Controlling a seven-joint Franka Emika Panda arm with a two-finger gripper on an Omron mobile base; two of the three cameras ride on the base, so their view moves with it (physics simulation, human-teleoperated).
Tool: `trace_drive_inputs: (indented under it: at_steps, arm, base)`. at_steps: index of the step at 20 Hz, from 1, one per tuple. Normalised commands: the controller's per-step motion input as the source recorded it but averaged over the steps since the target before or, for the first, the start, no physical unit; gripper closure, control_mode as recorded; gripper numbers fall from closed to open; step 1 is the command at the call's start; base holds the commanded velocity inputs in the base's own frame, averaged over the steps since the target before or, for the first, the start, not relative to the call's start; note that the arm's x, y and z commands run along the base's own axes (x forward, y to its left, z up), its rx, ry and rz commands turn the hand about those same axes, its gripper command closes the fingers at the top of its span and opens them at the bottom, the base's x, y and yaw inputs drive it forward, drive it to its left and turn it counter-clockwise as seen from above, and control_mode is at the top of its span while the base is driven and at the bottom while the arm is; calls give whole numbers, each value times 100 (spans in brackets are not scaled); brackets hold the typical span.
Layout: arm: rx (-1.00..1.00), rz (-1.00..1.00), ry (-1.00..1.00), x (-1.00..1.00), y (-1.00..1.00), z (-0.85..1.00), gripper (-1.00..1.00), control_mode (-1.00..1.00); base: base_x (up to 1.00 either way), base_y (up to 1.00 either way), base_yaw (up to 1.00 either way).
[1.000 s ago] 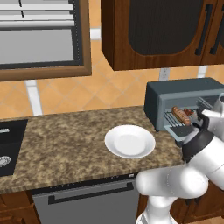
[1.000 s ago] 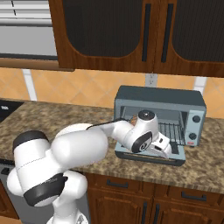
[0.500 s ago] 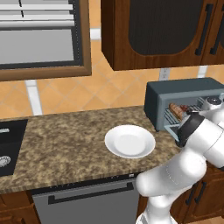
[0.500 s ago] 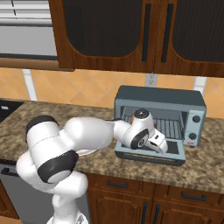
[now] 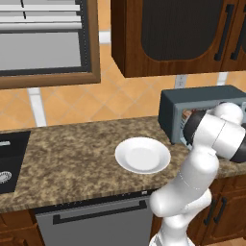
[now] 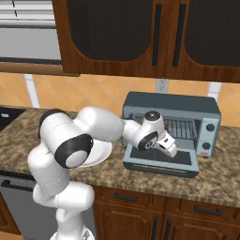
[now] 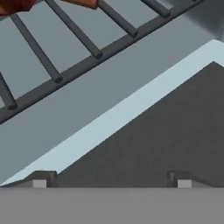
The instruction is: Pick up the kebab skewer and baguette bread, and place them inside the toaster oven. Close the toaster oven door and start by setting the timer.
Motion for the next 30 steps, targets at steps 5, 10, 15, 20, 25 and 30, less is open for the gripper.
trace_drive_inputs:
  at_steps: [5,10,15,20,25,30]
  arm:
    - [6,-1,-8,-24,-1,0,-100,-100]
    - [2,4,-19,-81,-18,30,-100,-100]
    - [2,21,-19,-91,-25,27,-100,-100]
    - [-1,37,2,-85,0,-7,-100,-100]
    - [-3,40,25,-5,0,-20,-100,-100]
    - [-2,35,27,17,0,-26,-100,-100]
  base:
    - [0,0,0]
    - [0,0,0]
    - [0,0,0]
    - [0,0,0]
    - [0,0,0]
    - [0,0,0]
